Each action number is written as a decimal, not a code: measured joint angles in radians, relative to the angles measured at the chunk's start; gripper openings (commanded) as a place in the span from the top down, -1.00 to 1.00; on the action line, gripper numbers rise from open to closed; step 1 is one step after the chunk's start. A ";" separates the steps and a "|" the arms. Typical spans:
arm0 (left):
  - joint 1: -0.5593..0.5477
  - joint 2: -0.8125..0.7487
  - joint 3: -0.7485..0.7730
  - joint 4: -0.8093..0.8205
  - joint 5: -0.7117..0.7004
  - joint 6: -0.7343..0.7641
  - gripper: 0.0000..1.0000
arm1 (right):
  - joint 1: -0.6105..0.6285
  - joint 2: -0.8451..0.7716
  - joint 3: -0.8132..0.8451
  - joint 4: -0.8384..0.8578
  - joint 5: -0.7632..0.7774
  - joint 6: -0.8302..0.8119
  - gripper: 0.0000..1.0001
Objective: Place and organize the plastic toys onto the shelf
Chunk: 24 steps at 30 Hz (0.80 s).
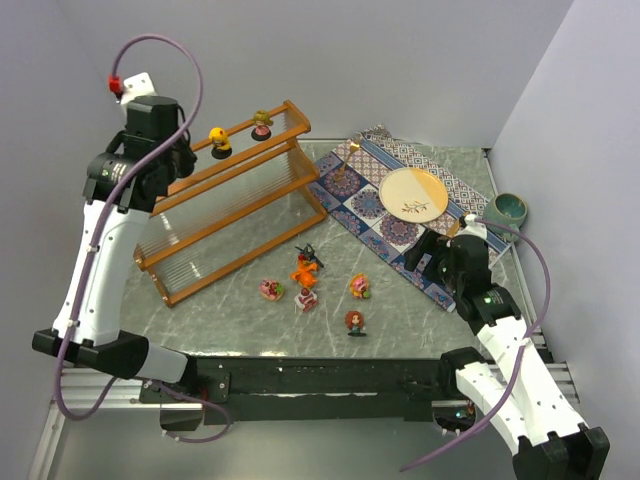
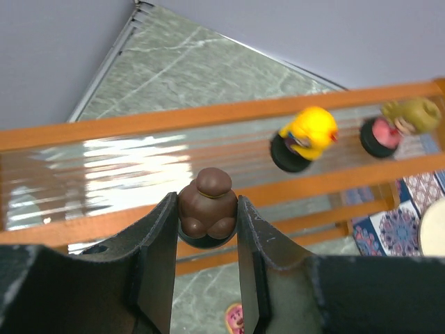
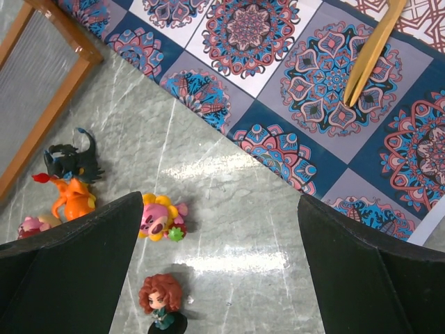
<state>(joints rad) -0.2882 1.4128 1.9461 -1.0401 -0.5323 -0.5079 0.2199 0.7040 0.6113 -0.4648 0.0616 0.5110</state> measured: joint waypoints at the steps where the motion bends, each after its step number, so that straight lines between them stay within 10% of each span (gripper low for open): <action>1: 0.021 0.002 0.000 0.006 0.013 0.004 0.82 | 0.000 -0.001 -0.002 0.002 0.000 -0.001 -0.97; 24: 0.139 0.117 -0.029 0.097 0.104 0.035 0.81 | 0.000 0.013 -0.029 0.017 -0.003 -0.011 -0.98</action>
<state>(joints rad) -0.1490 1.5295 1.9167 -0.9436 -0.4282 -0.4728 0.2203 0.7170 0.5827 -0.4480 0.0586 0.4995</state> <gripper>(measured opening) 0.377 0.991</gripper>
